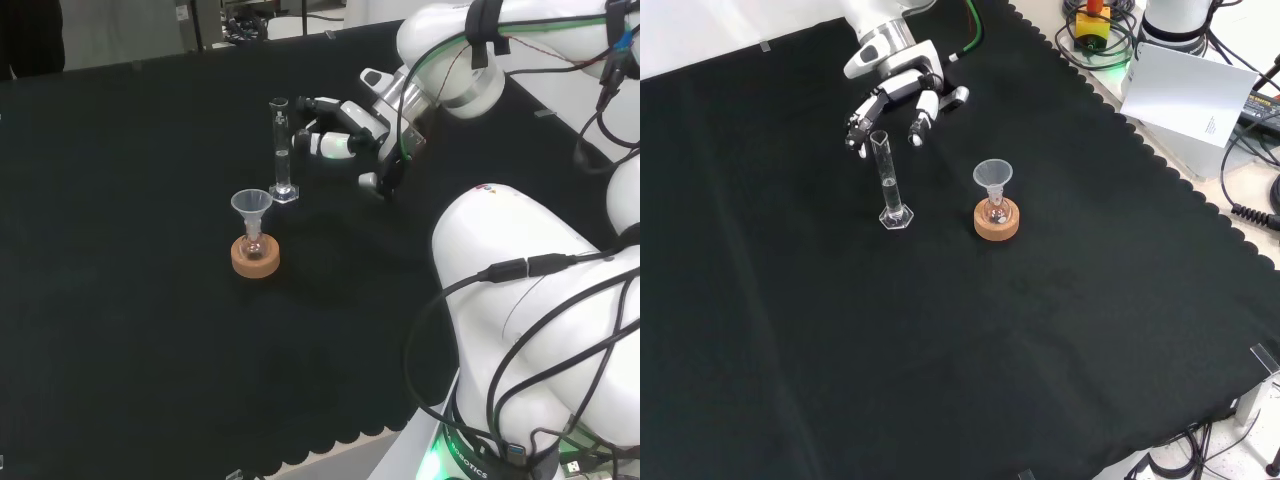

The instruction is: Pick up the graduated cylinder.

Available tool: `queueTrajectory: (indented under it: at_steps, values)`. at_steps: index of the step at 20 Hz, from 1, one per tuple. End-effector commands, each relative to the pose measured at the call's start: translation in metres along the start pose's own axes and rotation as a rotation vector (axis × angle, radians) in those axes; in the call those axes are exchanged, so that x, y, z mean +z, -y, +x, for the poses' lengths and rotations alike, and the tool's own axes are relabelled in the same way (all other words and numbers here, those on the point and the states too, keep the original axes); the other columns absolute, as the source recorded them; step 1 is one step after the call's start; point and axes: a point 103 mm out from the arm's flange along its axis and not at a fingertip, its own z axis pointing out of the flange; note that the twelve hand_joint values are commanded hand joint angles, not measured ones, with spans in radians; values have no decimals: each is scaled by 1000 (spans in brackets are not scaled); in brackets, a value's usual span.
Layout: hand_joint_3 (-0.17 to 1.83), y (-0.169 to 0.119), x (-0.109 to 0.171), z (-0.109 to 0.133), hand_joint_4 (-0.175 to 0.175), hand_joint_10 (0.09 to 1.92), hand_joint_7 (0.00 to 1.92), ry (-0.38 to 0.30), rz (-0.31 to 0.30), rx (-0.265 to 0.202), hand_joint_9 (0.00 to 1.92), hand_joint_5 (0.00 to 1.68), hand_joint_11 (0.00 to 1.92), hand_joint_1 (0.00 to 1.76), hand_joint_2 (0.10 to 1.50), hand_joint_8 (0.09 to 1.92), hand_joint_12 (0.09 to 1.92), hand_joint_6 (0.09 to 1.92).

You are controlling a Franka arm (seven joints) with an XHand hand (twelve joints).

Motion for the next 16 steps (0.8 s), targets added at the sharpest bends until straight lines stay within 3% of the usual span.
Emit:
queueTrajectory:
  at_steps: [1, 5, 7, 16]
  values:
    - [-175, -9, 10, -9, -52, 595, 373, -32, -15, -32, 579, 381, 317, 864, 948, 663, 1339, 87]
    - [-175, -14, 14, -10, -51, 587, 382, -61, -19, -35, 593, 378, 324, 938, 942, 661, 1332, 87]
    - [-175, -15, 17, -11, -42, 584, 380, -107, -24, -27, 596, 371, 326, 950, 943, 658, 1331, 87]
    - [-175, -22, 23, -7, -31, 548, 488, -122, -45, -46, 647, 387, 376, 973, 948, 633, 1311, 87]
